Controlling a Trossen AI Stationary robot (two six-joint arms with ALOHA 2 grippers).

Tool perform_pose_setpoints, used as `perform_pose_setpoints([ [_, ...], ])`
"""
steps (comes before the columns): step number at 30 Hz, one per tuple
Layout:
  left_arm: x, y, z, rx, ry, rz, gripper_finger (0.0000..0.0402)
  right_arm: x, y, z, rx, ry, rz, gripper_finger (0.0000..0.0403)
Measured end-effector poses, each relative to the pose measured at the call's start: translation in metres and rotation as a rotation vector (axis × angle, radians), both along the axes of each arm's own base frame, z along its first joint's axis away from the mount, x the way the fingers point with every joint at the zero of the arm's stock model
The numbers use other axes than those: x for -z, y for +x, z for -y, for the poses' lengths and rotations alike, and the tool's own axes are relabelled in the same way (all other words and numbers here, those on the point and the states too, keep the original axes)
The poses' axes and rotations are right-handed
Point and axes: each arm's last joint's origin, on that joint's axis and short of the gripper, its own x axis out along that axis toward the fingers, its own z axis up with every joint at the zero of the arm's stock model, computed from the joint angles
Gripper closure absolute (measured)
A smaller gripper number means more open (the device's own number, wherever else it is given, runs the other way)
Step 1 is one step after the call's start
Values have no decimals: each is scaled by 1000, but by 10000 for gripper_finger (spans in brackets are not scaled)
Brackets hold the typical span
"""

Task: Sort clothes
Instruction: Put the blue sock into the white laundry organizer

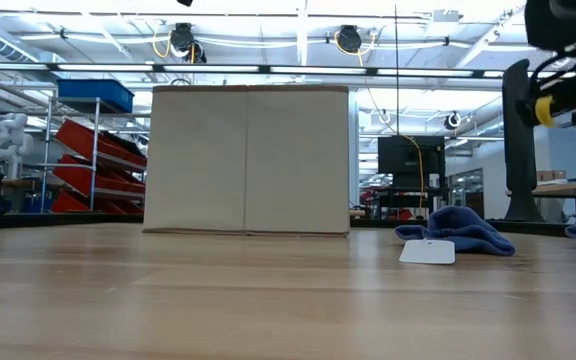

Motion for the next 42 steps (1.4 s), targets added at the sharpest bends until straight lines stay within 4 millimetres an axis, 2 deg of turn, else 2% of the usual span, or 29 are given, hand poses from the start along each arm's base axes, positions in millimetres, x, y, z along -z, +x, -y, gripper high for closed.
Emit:
perform_pose_setpoints([
  [9, -1, 0, 1, 2, -6, 6, 158, 25, 3, -3, -62, 19, -131, 256],
  [16, 0, 0, 1, 22, -11, 4, 158, 52, -9, 1, -42, 99, -119, 290],
  [19, -1, 0, 2, 24, -12, 6, 158, 55, -10, 1, -32, 116, -112, 309],
  [22, -1, 0, 2, 26, -15, 12, 158, 54, -9, 1, -34, 128, -97, 345],
  [26, -2, 0, 2, 27, -19, 20, 158, 50, -5, -1, -44, 140, -71, 394],
  [32, -2, 0, 2, 31, -20, 22, 158, 38, 11, -7, -82, 165, 28, 399],
  [37, -5, 1, 2, 32, -29, 44, 158, 13, 36, -16, -159, 168, 194, 401],
  [42, -4, 1, 3, 64, -37, 42, 158, -24, 64, -26, -279, 142, 405, 402],
])
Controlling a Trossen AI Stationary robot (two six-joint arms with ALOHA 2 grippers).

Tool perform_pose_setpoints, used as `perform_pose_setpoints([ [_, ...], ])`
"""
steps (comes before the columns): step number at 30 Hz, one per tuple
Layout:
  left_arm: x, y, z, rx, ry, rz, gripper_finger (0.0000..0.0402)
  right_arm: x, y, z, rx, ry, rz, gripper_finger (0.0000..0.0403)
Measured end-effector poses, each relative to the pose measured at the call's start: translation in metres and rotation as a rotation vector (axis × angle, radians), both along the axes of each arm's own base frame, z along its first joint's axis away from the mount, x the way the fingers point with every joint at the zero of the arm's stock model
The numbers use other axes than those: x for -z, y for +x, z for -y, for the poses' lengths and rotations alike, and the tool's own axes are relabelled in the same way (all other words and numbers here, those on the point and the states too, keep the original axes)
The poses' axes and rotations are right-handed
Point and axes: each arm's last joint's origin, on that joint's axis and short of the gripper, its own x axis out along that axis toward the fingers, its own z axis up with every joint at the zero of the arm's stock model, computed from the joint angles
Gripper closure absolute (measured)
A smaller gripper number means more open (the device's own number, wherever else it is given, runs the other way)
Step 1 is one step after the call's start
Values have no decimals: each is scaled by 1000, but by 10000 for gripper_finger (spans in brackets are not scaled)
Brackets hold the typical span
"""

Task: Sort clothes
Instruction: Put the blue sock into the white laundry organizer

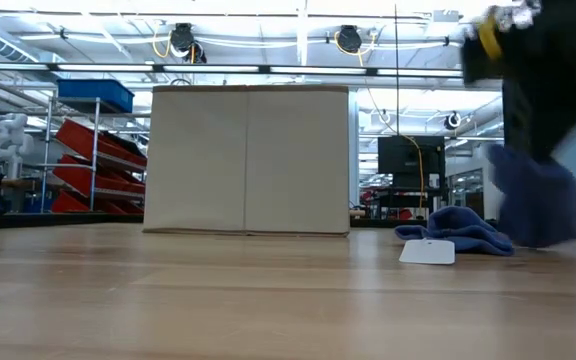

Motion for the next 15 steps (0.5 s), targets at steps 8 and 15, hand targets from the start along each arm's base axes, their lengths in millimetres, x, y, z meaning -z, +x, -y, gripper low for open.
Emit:
perform_pose_setpoints([
  [8, 0, 10, 13, 255, 8, 75, 158, -72, 29, -17, -180, -49, 320, 403],
  [15, 6, 26, 25, 393, 78, 185, 158, -116, 41, -31, -342, -69, 577, 403],
])
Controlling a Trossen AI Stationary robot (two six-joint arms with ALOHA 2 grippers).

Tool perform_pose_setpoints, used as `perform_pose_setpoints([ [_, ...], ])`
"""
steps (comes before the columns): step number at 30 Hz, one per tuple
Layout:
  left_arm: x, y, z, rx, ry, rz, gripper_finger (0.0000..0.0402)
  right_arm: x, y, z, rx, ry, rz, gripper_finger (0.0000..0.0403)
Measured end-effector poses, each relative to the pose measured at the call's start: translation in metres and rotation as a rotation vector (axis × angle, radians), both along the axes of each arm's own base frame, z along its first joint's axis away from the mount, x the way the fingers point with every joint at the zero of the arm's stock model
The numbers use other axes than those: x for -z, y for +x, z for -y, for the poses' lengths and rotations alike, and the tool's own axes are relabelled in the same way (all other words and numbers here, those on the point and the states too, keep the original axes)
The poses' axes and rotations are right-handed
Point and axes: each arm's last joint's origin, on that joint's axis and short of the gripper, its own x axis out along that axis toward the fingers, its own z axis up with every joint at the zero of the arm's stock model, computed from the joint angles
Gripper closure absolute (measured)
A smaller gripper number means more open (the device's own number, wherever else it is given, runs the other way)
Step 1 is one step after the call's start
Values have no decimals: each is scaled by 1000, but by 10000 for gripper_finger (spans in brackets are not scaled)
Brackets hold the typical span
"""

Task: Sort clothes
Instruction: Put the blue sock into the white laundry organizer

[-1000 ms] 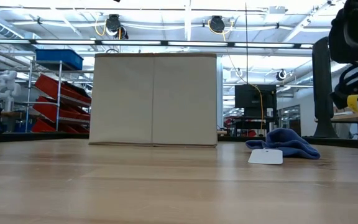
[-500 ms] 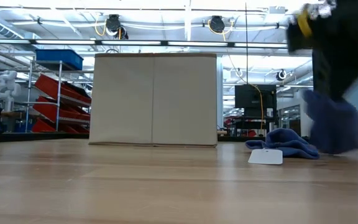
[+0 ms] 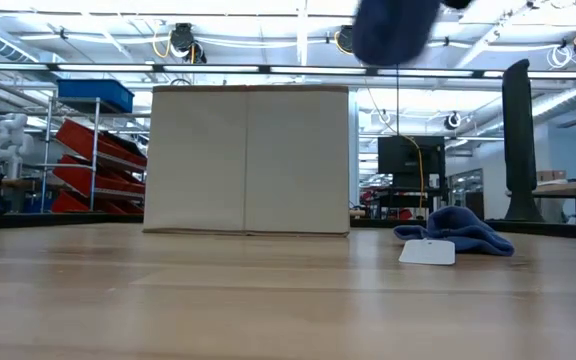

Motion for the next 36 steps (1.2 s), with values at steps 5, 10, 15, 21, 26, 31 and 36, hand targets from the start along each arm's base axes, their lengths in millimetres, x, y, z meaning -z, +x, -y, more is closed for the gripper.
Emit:
perform_pose_setpoints([
  [5, 11, 11, 5, 3, 4, 18, 158, -10, 4, -5, -59, -11, 111, 403],
  [10, 24, 20, 6, -6, 12, -2, 158, -13, 6, -6, -71, -19, 147, 403],
  [15, 27, 26, 0, -123, 2, 22, 158, -17, 8, -7, -78, -9, 191, 403],
  [21, 27, 29, -8, -208, 5, 28, 158, -16, 8, -8, -84, -10, 188, 403],
  [26, 27, 29, -7, -169, 10, 24, 158, -18, 9, -9, -84, -8, 217, 403],
  [31, 31, 31, -6, -164, 13, 12, 158, -24, 12, -10, -98, -11, 285, 403],
  [36, 32, 32, -6, -153, 13, 13, 158, -24, 12, -10, -100, -12, 290, 403],
])
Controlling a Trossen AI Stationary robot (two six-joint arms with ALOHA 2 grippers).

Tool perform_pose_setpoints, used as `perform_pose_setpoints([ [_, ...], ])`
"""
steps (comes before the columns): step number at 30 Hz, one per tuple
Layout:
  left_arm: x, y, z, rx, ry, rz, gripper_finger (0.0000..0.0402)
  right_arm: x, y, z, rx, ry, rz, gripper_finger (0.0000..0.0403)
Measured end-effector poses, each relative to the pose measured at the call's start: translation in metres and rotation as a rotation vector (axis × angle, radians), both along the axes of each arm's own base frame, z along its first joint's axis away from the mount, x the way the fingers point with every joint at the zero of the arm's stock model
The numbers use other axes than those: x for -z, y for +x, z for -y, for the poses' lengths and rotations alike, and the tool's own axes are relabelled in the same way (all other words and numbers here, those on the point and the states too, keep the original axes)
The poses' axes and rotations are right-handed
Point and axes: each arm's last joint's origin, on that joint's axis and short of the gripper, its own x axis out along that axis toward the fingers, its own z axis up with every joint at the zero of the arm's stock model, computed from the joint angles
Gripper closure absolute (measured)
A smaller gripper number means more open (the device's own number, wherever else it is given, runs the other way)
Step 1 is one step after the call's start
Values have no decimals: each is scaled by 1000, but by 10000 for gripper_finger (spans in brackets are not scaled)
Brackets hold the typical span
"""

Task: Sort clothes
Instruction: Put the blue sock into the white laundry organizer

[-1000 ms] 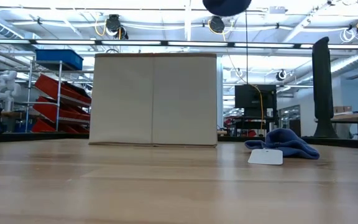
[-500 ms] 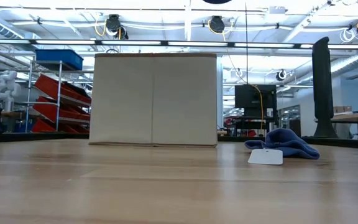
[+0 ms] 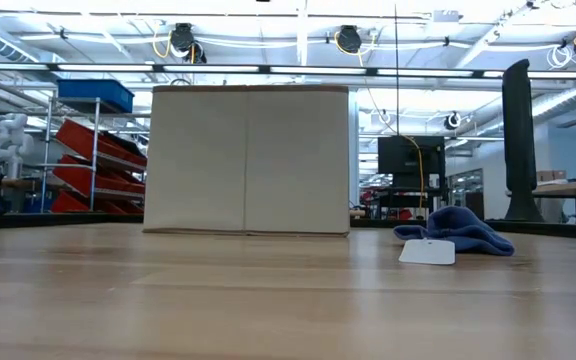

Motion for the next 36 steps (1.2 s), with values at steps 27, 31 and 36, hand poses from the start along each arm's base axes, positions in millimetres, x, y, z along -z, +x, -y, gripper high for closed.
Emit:
perform_pose_setpoints([
  [27, -1, -1, 1, 26, 55, 4, 390, 3, 5, -1, -39, -97, 23, 333],
  [31, -12, -9, -3, 12, 63, -6, 390, -6, -13, 11, -39, -141, 3, 287],
  [36, -43, -25, -16, -115, 113, -66, 390, -18, -41, 26, 16, -147, -44, 253],
])
